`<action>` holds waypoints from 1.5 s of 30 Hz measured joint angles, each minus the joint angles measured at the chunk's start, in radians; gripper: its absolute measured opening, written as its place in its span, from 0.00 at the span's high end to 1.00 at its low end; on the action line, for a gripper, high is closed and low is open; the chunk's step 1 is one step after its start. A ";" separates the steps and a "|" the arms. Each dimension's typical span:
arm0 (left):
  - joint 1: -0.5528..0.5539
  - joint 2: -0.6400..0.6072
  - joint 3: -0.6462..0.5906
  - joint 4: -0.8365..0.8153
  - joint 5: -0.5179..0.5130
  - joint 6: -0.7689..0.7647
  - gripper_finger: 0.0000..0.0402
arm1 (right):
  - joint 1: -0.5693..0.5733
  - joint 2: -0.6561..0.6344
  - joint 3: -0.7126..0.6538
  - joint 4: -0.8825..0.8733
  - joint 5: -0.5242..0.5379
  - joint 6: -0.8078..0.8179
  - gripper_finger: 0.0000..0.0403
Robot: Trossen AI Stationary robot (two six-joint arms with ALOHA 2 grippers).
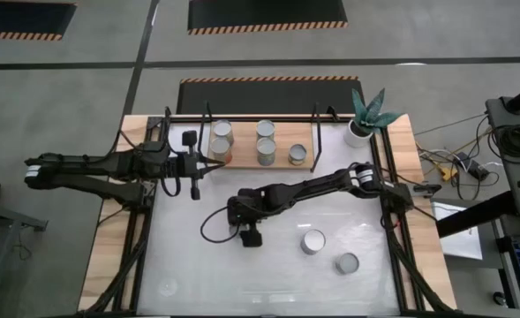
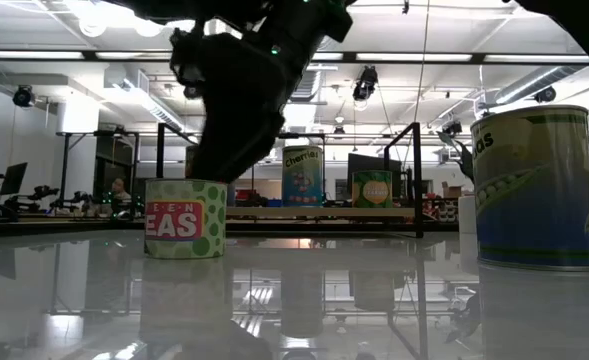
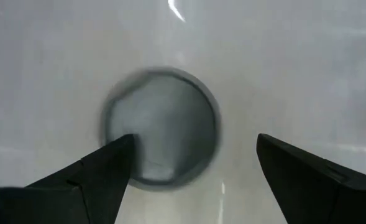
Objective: Pick and place cans onto a shelf
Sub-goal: Put the canned green peas on the shelf
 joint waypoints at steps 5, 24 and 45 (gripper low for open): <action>0.000 0.000 0.000 0.000 0.000 0.000 1.00 | -0.010 -0.031 0.000 -0.162 0.078 -0.064 0.19; 0.000 0.000 0.000 -0.003 0.000 0.000 1.00 | 0.001 -0.091 -0.012 -0.261 0.080 0.156 0.19; 0.000 0.000 0.000 -0.001 0.000 -0.003 1.00 | -0.003 -0.004 -0.018 -0.185 0.085 0.314 0.19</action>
